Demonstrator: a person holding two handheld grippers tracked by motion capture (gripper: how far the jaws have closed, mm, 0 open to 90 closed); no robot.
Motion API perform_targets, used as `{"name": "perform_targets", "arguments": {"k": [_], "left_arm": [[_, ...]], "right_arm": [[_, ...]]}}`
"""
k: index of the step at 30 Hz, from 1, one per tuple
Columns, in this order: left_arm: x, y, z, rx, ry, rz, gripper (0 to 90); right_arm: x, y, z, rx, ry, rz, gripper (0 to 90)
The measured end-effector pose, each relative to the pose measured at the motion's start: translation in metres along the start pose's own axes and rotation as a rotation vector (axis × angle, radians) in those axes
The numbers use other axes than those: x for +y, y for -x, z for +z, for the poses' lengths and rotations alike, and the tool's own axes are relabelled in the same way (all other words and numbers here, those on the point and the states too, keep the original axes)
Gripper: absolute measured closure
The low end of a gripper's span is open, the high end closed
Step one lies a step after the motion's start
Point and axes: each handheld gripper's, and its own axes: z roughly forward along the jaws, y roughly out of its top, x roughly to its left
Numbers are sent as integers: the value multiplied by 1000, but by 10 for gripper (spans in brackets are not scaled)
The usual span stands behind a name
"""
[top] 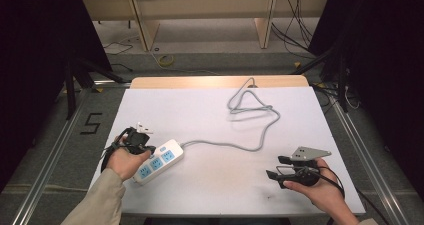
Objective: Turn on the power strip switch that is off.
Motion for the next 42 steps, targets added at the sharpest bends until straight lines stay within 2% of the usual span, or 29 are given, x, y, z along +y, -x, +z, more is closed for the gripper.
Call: {"name": "perform_targets", "arguments": {"k": [25, 42], "left_arm": [[2, -6, 10, -12, -70, -7, 899], [3, -5, 12, -9, -104, 9, 899]], "right_arm": [[0, 0, 0, -1, 0, 3, 297], [0, 0, 0, 1, 0, 2, 297]]}}
